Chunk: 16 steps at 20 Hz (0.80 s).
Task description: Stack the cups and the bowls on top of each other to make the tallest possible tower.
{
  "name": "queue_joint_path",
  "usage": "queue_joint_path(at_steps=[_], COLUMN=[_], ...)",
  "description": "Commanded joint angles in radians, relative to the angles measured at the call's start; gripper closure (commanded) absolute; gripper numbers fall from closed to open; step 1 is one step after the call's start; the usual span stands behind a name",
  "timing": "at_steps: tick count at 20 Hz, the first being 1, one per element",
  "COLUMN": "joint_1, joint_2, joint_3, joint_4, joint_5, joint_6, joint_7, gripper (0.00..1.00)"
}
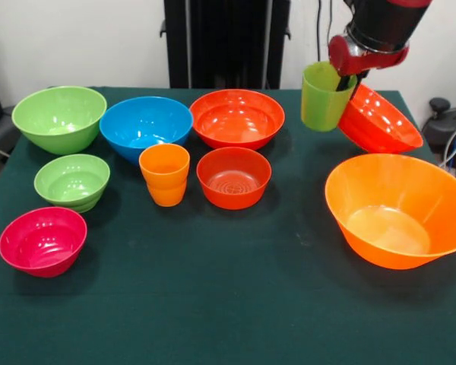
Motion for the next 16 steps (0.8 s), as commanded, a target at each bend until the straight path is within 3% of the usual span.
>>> queue_joint_path(at_steps=[1,9,16], joint_1=[0.000,0.003,-0.001], joint_2=[-0.037,-0.030,-0.040], joint_3=[0.073,0.072,0.098], joint_4=[0.048,0.046,0.043], joint_5=[-0.006,-0.012,0.035], joint_6=[0.049,0.049,0.074], joint_7=[-0.107,-0.105,-0.099], gripper=[1.00,1.00,1.00])
